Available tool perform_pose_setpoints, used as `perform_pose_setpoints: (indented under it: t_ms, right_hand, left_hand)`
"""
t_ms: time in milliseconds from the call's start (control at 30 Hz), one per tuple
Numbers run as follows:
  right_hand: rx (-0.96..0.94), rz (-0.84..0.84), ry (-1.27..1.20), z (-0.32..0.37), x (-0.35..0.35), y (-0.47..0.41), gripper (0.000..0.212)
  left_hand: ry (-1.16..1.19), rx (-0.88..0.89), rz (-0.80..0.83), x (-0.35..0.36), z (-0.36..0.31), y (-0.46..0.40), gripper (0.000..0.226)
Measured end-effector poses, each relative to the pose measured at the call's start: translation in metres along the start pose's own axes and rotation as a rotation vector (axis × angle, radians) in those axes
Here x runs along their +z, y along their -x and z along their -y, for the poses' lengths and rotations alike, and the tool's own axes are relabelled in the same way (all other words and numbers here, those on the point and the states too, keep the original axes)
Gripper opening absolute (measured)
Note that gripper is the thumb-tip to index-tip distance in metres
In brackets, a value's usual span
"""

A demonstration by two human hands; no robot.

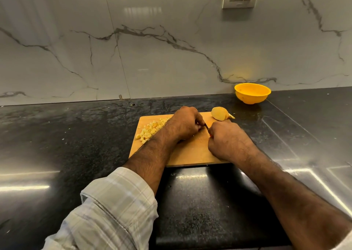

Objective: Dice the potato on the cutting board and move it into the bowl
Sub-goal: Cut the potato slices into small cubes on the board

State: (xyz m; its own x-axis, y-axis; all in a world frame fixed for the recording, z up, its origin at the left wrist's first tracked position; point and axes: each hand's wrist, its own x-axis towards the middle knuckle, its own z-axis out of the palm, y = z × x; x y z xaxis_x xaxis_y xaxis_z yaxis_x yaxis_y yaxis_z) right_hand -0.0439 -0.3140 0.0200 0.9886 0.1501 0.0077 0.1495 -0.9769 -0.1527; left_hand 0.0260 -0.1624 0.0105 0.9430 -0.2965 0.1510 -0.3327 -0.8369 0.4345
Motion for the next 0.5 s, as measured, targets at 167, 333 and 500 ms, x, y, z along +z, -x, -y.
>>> perform_pose_setpoints:
  t_ms: [167, 333, 500]
  right_hand:
    - [0.018, -0.051, -0.065, 0.000, 0.002, -0.007, 0.028]
    - [0.013, -0.152, -0.119, -0.009, 0.009, -0.005, 0.028]
    - [0.006, -0.136, -0.103, -0.004, 0.009, -0.001, 0.030]
  left_hand:
    - [0.038, -0.022, 0.004, 0.002, 0.001, -0.002, 0.016]
    - [-0.016, -0.001, 0.000, 0.000, 0.003, -0.003, 0.012]
    - [-0.019, -0.007, 0.026, 0.001, 0.006, -0.005, 0.017]
